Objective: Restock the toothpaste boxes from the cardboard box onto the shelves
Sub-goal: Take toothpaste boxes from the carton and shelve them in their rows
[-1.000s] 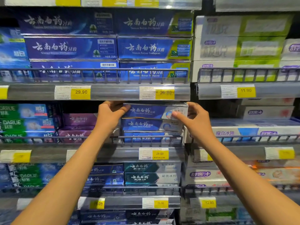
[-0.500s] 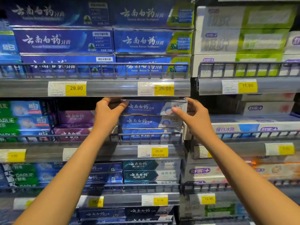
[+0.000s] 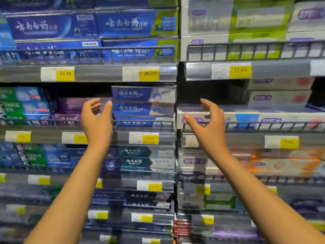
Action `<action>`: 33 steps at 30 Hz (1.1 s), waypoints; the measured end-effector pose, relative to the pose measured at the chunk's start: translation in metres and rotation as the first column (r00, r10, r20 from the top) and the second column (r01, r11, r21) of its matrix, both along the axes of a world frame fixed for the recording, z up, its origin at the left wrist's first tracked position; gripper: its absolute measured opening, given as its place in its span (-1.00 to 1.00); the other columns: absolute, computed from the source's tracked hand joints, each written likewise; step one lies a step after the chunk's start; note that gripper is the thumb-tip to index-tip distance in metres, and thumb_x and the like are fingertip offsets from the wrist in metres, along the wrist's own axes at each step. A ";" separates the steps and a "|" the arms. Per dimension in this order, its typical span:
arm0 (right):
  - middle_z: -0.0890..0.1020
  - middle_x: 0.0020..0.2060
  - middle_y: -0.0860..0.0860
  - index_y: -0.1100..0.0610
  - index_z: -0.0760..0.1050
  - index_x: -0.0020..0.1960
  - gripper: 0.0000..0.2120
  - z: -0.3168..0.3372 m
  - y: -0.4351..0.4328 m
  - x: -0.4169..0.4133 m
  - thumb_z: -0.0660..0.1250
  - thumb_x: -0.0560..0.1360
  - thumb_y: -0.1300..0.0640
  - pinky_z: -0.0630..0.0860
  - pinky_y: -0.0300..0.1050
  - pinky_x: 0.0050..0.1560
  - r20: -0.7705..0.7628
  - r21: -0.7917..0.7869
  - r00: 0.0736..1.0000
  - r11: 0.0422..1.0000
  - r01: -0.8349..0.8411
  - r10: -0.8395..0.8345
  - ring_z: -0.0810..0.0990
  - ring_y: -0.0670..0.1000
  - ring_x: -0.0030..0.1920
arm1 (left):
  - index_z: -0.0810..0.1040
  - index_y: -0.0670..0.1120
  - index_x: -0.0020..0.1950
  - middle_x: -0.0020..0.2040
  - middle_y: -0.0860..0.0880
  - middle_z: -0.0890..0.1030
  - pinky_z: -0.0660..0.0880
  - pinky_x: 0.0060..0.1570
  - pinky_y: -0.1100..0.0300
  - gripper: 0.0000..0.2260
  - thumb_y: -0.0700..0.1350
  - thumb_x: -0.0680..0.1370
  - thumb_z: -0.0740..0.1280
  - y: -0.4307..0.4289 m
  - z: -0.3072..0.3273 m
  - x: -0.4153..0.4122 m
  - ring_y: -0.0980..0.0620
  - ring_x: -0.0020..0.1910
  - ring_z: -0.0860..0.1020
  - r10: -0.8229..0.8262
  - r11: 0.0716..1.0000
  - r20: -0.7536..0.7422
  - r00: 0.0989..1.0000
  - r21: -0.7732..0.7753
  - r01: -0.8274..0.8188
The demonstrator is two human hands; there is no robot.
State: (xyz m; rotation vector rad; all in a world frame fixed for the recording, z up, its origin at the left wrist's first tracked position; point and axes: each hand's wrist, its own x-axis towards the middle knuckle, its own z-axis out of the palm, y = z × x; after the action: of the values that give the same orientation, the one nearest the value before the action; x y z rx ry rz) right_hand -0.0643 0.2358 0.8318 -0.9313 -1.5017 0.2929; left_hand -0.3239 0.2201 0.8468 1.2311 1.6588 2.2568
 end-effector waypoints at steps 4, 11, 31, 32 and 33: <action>0.43 0.06 -0.08 0.11 0.40 0.28 -0.50 -0.067 -0.034 0.060 0.41 0.42 -0.05 0.32 -0.22 0.20 0.091 -0.054 0.994 0.997 -0.060 0.065 0.41 0.01 0.19 | 0.47 -0.08 0.13 0.11 -0.11 0.56 0.43 0.04 0.26 -0.80 -0.05 0.55 0.32 -0.042 -0.072 0.073 0.03 0.04 0.50 0.069 0.997 0.070 0.995 -0.027 -0.068; 0.39 0.24 0.04 0.06 0.29 0.39 -0.46 -0.228 -0.089 0.186 0.32 0.49 -0.10 0.27 -0.01 0.35 0.282 -0.523 0.925 0.849 -0.073 0.254 0.28 0.08 0.35 | 0.45 -0.08 0.21 0.16 -0.09 0.53 0.43 0.16 -0.02 -0.69 0.06 0.54 0.29 -0.096 -0.251 0.208 -0.06 0.14 0.49 0.003 0.901 -0.086 0.996 -0.433 -0.040; 0.55 0.14 0.16 0.18 0.44 0.29 -0.48 -0.814 -0.184 0.308 0.44 0.41 -0.01 0.37 -0.10 0.18 0.397 -0.918 0.811 0.203 0.342 0.429 0.43 0.16 0.22 | 0.53 -0.31 0.11 -0.14 -0.30 0.57 0.51 -0.20 -0.05 -0.26 0.38 0.48 0.09 -0.208 -0.861 0.313 -0.29 -0.19 0.54 -0.796 -0.035 -0.063 0.603 -0.988 -0.150; 0.55 0.15 0.18 0.20 0.44 0.29 -0.48 -0.843 -0.184 0.304 0.45 0.41 0.02 0.40 -0.03 0.23 0.392 -0.919 0.815 0.219 0.327 0.427 0.43 0.18 0.23 | 0.53 -0.32 0.14 -0.14 -0.31 0.58 0.52 -0.21 -0.05 -0.26 0.36 0.47 0.09 -0.206 -0.892 0.308 -0.30 -0.21 0.55 -0.820 -0.060 -0.048 0.570 -0.984 -0.169; 0.53 0.17 0.19 0.21 0.43 0.29 -0.48 -0.869 -0.184 0.298 0.45 0.41 0.03 0.38 0.01 0.27 0.385 -0.922 0.816 0.227 0.315 0.431 0.43 0.18 0.23 | 0.51 -0.33 0.18 -0.10 -0.32 0.59 0.52 -0.20 -0.05 -0.26 0.33 0.47 0.09 -0.203 -0.920 0.304 -0.30 -0.19 0.55 -0.844 -0.072 -0.043 0.534 -0.979 -0.192</action>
State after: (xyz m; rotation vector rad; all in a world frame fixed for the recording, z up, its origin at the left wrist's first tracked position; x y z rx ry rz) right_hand 0.2341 0.0520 -0.0371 -2.1803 -1.8818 1.2626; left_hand -0.0203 0.0171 -0.0729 1.6990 1.8560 -0.3114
